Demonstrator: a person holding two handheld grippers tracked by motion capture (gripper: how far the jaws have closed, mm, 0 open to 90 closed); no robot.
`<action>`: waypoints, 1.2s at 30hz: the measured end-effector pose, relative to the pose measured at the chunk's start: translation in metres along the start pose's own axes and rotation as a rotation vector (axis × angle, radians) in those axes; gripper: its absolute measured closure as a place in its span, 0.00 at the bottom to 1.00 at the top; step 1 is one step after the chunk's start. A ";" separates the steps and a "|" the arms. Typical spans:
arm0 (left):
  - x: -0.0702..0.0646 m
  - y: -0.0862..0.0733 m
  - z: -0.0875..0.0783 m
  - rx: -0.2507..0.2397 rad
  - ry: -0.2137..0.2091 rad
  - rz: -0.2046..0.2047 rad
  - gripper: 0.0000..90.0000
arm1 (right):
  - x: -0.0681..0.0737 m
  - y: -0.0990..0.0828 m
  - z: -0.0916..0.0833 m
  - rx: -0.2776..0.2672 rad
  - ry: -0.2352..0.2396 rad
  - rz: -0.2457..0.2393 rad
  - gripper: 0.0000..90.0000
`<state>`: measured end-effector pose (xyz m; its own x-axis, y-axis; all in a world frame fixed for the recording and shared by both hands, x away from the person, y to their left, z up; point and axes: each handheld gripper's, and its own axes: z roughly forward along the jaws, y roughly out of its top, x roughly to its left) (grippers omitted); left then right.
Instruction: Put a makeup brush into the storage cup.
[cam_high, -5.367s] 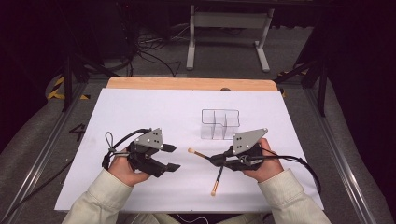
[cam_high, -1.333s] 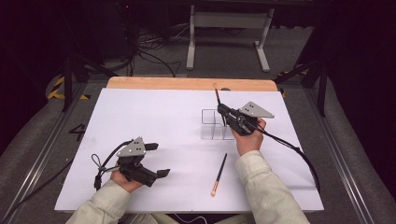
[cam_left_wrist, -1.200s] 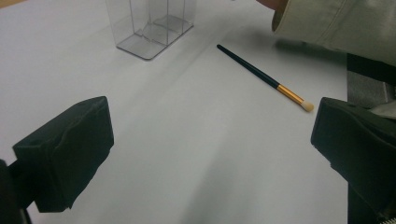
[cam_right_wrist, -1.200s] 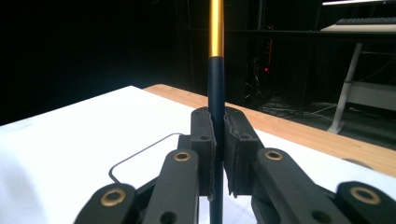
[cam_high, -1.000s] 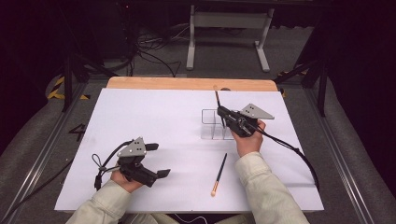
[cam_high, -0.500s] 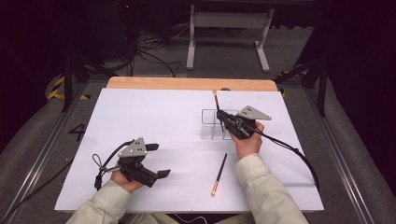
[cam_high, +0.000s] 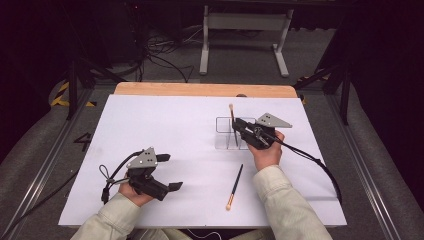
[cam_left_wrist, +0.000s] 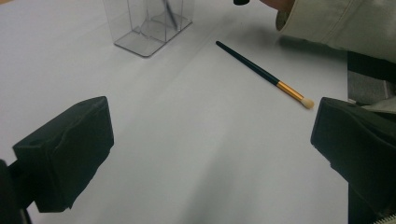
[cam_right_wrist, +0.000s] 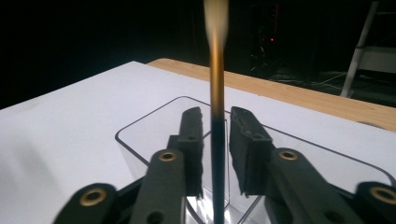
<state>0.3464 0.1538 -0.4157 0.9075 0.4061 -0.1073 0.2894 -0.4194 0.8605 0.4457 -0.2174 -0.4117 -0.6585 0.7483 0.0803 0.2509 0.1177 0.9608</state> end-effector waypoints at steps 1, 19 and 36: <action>0.000 0.000 0.000 0.001 0.001 0.000 0.00 | 0.000 0.001 -0.002 0.001 -0.001 -0.004 0.75; 0.002 0.000 -0.002 -0.005 0.002 -0.004 0.00 | 0.006 0.034 -0.063 0.012 0.056 -0.060 0.08; 0.006 -0.006 -0.014 -0.019 0.031 -0.024 0.00 | 0.021 0.038 -0.093 0.070 0.123 -0.019 0.00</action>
<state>0.3456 0.1696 -0.4147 0.8904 0.4409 -0.1128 0.3047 -0.3936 0.8673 0.3752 -0.2577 -0.3493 -0.7446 0.6603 0.0982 0.2833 0.1793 0.9421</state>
